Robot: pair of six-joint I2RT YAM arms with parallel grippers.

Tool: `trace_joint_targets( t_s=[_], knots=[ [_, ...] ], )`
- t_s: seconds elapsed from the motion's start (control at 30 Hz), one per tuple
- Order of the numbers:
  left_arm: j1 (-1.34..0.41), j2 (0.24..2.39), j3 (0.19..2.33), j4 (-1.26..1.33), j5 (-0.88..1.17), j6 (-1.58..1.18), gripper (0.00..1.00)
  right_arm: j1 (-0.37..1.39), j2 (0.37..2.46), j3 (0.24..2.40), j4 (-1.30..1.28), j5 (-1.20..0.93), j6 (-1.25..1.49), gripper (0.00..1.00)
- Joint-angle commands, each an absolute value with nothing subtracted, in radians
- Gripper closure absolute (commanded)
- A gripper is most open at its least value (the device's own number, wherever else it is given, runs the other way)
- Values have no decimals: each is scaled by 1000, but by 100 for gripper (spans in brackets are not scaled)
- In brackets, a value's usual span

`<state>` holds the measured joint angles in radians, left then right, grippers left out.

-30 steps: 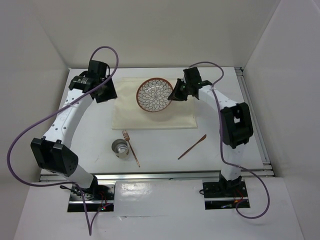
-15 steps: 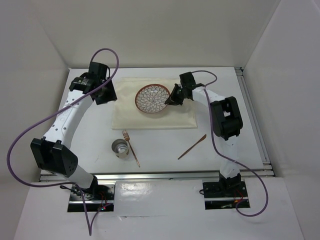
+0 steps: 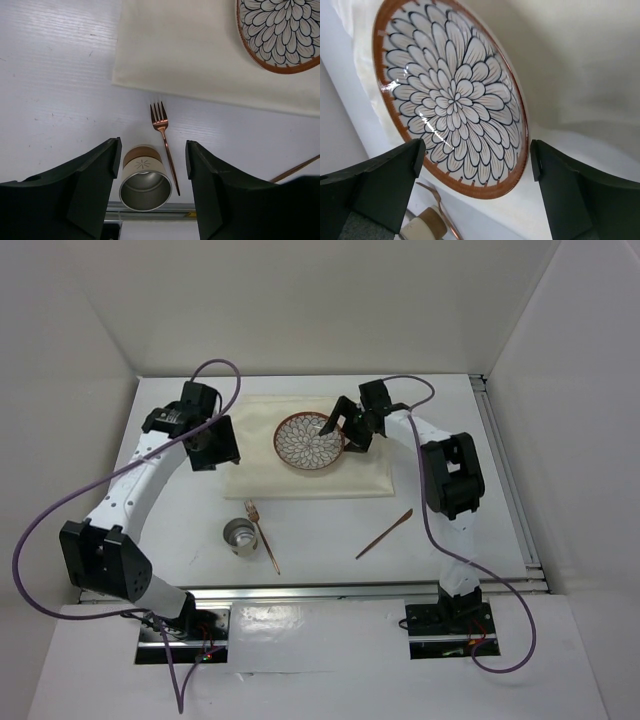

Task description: Set the dinner table for one person

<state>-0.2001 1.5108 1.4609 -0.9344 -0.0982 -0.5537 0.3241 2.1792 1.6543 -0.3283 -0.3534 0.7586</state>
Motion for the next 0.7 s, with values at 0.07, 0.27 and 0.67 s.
trace_joint_targets(
  t_s=[0.07,0.27,0.67],
  knots=[
    [-204,1379,1414,-950,-49,-564,31,342,2050,1756,-439,-221,672,1],
    [-204,1303,1331,-950,-60,-597,32,397,1892,1681,-512,-9,601,1],
    [-157,1169,1483,-1052,-311,-821,36,842,1816,1539,-494,-153,431,3]
  ],
)
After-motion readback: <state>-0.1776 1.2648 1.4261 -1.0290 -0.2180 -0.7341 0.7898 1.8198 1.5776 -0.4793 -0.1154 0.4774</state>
